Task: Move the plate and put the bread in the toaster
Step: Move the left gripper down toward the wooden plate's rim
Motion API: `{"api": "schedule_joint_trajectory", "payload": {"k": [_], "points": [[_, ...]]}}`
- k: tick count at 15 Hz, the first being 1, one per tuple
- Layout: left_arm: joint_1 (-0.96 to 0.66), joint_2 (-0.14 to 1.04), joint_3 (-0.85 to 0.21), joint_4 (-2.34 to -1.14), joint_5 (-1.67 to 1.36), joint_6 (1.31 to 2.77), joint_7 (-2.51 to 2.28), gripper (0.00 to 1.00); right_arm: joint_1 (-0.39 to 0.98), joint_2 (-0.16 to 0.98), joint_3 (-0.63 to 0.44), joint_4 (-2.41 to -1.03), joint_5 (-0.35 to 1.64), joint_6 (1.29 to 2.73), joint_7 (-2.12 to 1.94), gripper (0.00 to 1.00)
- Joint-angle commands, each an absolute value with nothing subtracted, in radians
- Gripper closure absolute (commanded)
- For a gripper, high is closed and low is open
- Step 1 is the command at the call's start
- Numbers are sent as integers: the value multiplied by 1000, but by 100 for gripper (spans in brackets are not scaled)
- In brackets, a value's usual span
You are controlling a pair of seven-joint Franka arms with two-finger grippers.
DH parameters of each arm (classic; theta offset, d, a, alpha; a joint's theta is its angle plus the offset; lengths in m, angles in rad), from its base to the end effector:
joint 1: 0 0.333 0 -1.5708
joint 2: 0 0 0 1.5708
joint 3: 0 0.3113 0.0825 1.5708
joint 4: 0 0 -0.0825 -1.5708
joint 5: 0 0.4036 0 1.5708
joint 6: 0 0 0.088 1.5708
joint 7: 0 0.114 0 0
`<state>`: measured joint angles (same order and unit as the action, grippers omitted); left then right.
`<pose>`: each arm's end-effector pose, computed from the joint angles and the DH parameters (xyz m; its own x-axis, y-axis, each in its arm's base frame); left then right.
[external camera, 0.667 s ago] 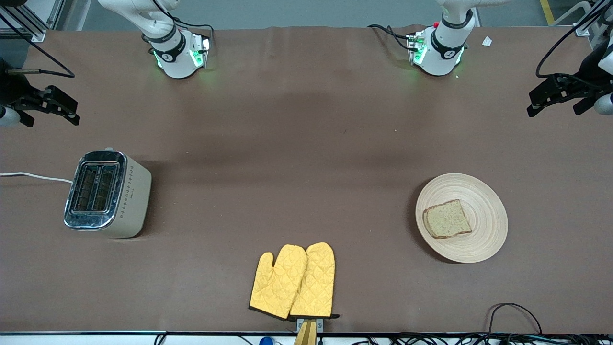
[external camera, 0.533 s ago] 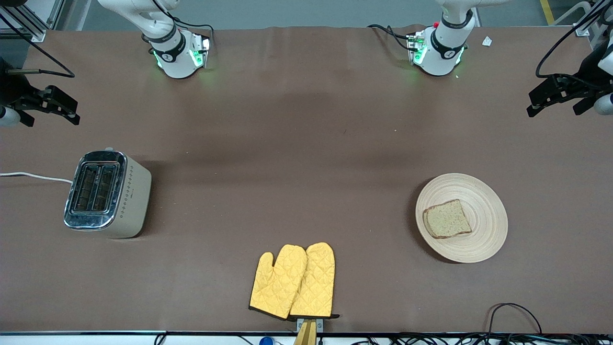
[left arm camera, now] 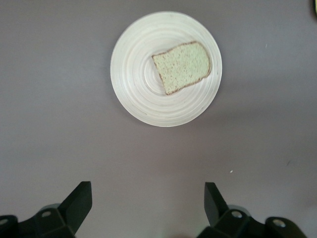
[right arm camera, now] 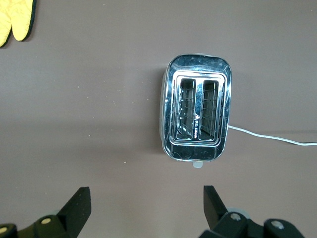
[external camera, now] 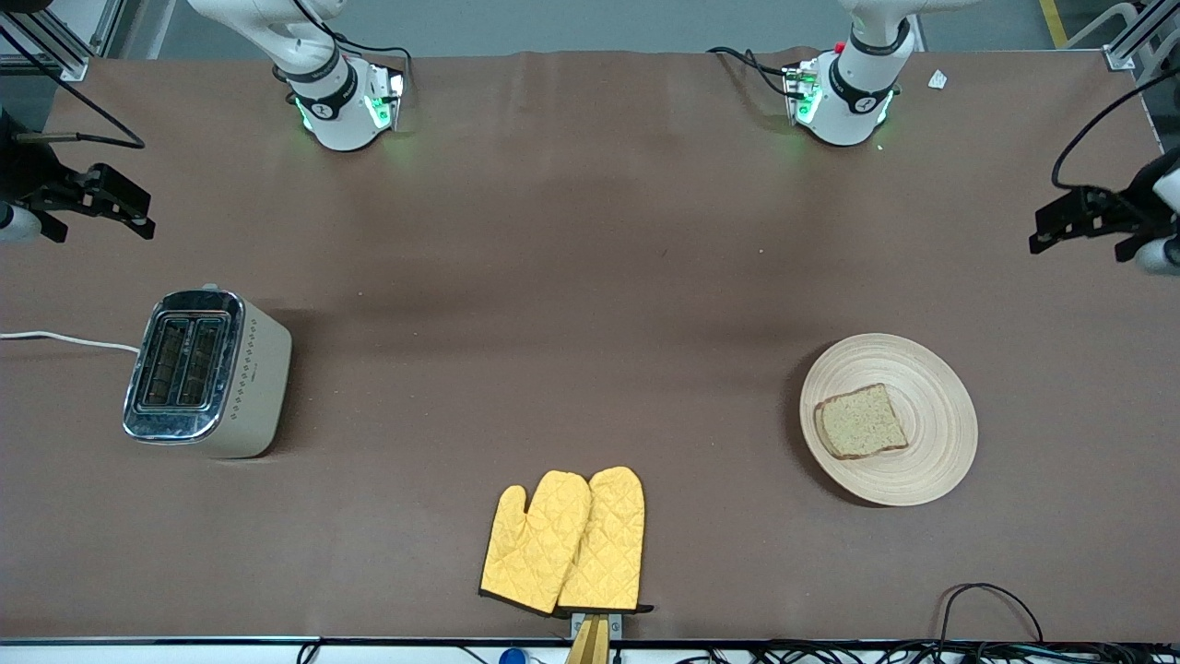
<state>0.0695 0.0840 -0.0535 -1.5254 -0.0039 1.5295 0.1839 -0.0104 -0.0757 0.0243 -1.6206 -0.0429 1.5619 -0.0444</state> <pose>0.5933 0.0103 0.5826 0.9829 -0.1675 -0.0768 -0.1662 -0.9858 0.0228 0.5500 0.0032 0.6302 0.9982 0.0578 0.0150 0.0571 -0.9973 0.0454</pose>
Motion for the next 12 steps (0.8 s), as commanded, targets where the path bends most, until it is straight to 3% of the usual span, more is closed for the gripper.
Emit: {"api": "schedule_joint_trajectory", "payload": {"k": [1, 12], "points": [[139, 187, -55, -1477, -43, 1569, 274, 0, -11, -94, 25, -1637, -41, 1559, -32, 0], [443, 603, -55, -1488, -480, 1729, 413, 0, -9, -83, 25, -1638, -31, 1597, -31, 0]]}}
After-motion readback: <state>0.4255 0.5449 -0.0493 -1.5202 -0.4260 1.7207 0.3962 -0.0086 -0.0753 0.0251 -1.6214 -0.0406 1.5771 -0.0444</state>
